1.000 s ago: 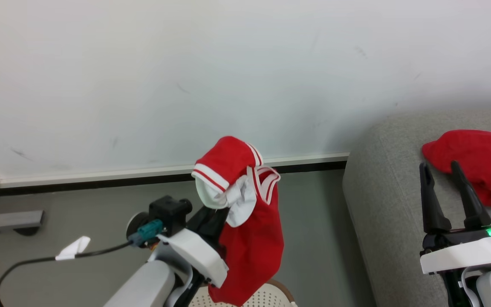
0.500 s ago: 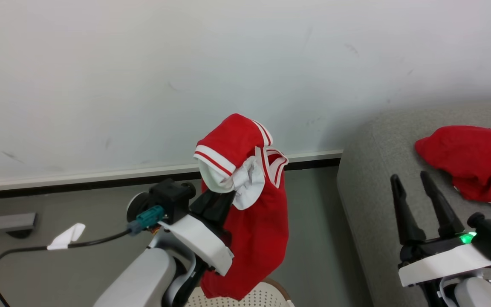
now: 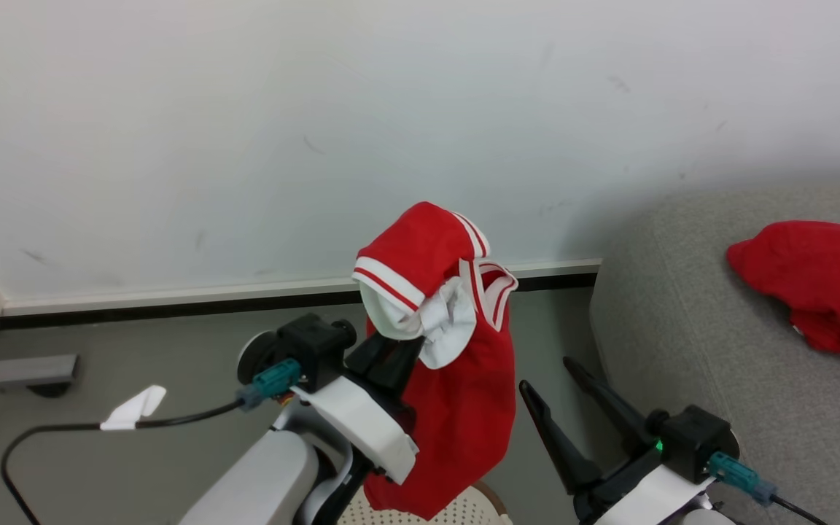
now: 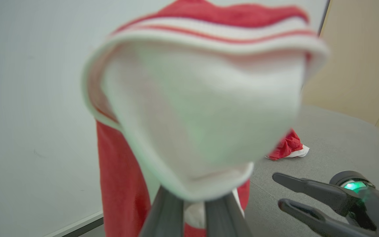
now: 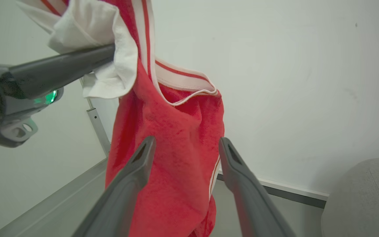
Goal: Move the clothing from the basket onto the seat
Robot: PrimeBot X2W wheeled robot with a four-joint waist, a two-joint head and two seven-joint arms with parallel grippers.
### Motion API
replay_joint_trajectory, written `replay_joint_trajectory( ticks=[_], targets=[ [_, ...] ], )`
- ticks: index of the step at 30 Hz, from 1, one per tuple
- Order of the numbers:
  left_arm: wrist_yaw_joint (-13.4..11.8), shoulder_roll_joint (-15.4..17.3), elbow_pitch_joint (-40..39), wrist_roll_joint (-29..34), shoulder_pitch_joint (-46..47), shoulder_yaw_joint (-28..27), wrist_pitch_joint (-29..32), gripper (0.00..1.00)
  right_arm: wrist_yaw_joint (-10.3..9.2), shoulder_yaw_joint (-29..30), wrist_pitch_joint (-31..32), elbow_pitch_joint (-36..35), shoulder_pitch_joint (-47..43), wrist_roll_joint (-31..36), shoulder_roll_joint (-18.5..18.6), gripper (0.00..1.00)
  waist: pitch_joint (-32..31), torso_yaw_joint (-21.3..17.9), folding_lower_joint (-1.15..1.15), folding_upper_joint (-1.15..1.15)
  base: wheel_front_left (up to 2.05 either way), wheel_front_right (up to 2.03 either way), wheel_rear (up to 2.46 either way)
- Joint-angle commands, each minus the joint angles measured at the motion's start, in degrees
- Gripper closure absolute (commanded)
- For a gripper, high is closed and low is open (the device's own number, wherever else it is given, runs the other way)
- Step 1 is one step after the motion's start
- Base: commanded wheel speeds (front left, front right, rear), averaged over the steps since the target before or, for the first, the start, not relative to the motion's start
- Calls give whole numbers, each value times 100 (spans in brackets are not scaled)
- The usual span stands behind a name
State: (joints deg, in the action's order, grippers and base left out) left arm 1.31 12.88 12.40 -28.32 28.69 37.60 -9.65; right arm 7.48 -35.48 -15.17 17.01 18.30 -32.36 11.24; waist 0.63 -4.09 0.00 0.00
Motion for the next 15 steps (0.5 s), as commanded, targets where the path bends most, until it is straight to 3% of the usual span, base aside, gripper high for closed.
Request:
replay_joint_trajectory(
  ticks=[1, 15],
  targets=[
    [35, -35, -34, 65, 5, 31, -20, 100, 4, -127, 6, 117, 116, -75, 68, 0, -2, 53, 0, 0, 0, 0, 0],
    [281, -309, -47, 76, 37, 580, 112, 100, 4, -1475, 6, 1452, 991, -493, 116, 0, 6, 547, 0, 0, 0, 0, 0]
  ],
)
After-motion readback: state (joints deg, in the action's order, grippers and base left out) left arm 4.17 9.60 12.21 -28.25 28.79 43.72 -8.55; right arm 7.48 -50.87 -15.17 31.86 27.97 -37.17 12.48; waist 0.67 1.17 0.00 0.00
